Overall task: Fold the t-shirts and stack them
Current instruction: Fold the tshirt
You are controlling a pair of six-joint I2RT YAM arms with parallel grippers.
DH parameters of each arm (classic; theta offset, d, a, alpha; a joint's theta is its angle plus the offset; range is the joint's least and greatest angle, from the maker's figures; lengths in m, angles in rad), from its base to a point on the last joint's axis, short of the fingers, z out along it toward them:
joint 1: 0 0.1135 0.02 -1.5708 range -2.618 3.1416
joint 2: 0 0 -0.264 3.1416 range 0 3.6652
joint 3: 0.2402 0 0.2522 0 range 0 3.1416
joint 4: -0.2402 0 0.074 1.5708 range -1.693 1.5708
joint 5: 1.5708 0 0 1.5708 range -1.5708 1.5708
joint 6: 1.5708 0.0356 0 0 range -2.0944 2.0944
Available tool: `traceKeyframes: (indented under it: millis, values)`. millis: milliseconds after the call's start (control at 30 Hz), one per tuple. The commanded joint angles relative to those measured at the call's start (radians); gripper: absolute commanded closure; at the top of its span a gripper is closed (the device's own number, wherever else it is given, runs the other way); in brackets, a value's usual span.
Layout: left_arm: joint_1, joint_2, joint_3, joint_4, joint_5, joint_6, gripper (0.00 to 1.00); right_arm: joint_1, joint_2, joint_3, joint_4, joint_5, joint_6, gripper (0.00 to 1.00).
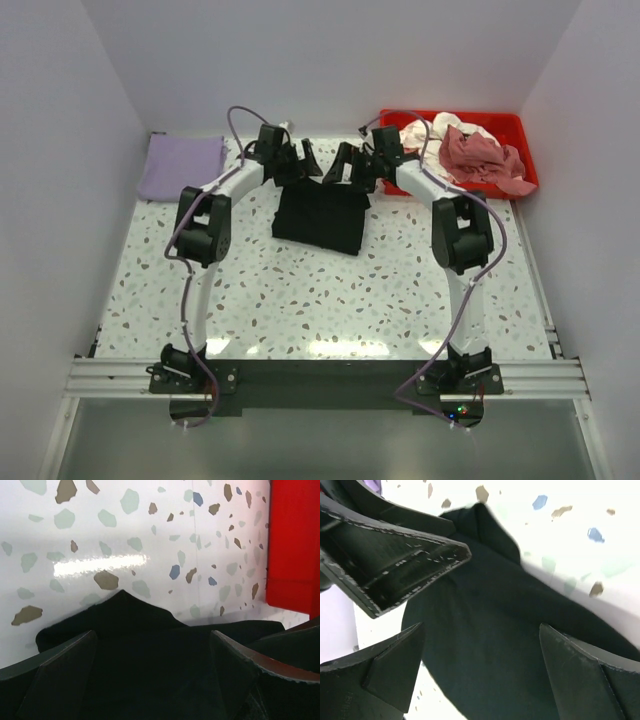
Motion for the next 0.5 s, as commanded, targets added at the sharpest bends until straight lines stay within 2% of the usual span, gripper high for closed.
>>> traceKeyframes:
  millis: [0, 300, 467]
  values:
    - [0.011, 0.040, 0.083, -0.009, -0.038, 0.023, 0.00, -0.002, 0.045, 0.075, 0.007, 0.015, -0.027, 0.01]
    - [0.023, 0.098, 0.054, -0.012, -0.055, 0.023, 0.00, -0.002, 0.143, 0.081, -0.012, 0.098, -0.057, 0.01]
    - [0.028, 0.065, 0.065, -0.009, -0.053, 0.033, 0.00, -0.002, 0.154, 0.176, -0.120, 0.092, -0.129, 0.01]
